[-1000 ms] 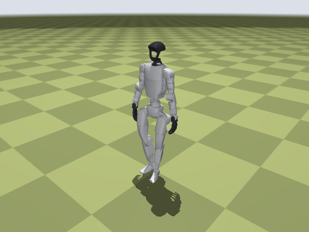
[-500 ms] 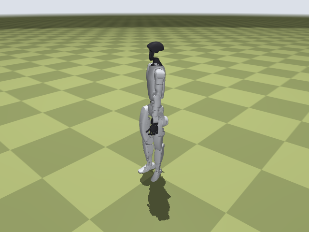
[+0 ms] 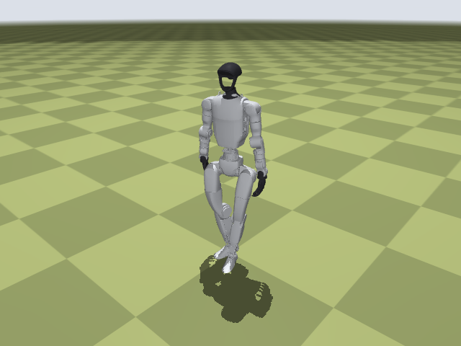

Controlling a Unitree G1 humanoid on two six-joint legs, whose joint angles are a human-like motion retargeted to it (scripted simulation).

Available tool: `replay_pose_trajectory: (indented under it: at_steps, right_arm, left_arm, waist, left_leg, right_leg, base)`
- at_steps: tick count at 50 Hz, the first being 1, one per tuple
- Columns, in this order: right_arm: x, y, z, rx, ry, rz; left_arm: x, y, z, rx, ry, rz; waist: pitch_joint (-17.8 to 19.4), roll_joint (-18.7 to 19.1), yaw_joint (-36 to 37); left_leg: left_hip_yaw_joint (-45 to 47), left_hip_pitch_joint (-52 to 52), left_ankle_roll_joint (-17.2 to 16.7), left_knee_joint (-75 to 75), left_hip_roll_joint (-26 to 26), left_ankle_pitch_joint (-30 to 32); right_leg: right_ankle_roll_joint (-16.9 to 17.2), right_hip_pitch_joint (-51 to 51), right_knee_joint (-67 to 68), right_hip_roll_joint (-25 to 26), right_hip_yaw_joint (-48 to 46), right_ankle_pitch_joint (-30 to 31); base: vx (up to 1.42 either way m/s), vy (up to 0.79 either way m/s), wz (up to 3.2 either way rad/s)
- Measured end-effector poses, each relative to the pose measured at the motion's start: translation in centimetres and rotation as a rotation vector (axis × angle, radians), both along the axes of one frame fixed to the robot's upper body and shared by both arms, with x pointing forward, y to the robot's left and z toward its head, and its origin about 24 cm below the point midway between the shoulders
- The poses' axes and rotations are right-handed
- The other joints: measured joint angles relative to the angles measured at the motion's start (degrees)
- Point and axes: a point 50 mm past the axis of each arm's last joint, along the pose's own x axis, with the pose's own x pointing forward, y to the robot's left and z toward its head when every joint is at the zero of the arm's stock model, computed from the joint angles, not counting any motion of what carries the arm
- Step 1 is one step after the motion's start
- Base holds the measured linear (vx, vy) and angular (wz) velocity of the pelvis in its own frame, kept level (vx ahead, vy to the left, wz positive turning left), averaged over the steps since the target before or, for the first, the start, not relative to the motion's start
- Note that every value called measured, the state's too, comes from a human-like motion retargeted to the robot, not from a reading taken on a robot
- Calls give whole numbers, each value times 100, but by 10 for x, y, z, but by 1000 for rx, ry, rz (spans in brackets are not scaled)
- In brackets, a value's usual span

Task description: In place motions

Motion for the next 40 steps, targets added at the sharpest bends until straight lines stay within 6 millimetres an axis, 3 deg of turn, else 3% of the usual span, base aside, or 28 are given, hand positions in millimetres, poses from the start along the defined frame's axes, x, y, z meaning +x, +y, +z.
replay_pose_trajectory:
  at_steps: [8, 14, 19, 25, 32, 36, 40]
  right_arm:
    - [-12, -7, 3, -36, 7, -22]
    - [-5, -9, 1, -43, -38, 7]
    - [11, -7, -2, -45, -107, 13]
    - [44, -3, -6, -29, -197, 43]
    - [89, 14, -8, 47, -350, 98]
    - [103, 27, -8, 93, -399, 120]
    - [104, 37, -9, 137, -414, 139]
  left_arm:
    - [13, 11, 2, 26, -55, 41]
    - [26, 19, 4, 61, -96, 87]
    - [32, 22, 5, 71, -120, 118]
    - [5, 21, 3, 73, -72, 203]
    - [-42, 12, 4, 35, 69, 310]
    - [-54, 7, 5, 22, 95, 329]
    - [-53, 9, 5, 28, 94, 317]
  waist:
    - [4, -502, 1156]
    - [641, -987, 2510]
    - [1196, -1146, 3618]
    - [1541, -1206, 4391]
    - [1532, -1292, 4494]
    - [1520, -1323, 4445]
    - [1481, -1364, 4320]
  left_leg:
    - [-748, -306, -187, 87, -604, 420]
    - [-1046, -179, -429, 87, -1047, 581]
    - [-1154, -49, -581, 58, -1209, 626]
    - [-1225, 1, -708, 54, -1258, 617]
    - [-1256, -29, -743, 37, -1296, 617]
    - [-1261, -40, -697, 49, -1310, 606]
    - [-1232, -45, -606, 40, -1320, 600]
  right_leg:
    - [353, 418, -24, -291, -1507, -429]
    - [589, 827, 153, -569, -2388, -729]
    - [788, 1096, 295, -668, -2826, -881]
    - [989, 1284, 382, -665, -3122, -970]
    - [1106, 1322, 383, -662, -3297, -967]
    - [1123, 1321, 351, -668, -3306, -924]
    - [1119, 1274, 350, -690, -3245, -889]
  base:
    - [9, 28, 209]
    - [-11, 29, 155]
    - [-14, 8, 98]
    - [-3, 2, 62]
    - [2, 1, 23]
    - [0, 0, 0]
    - [3, -2, -16]
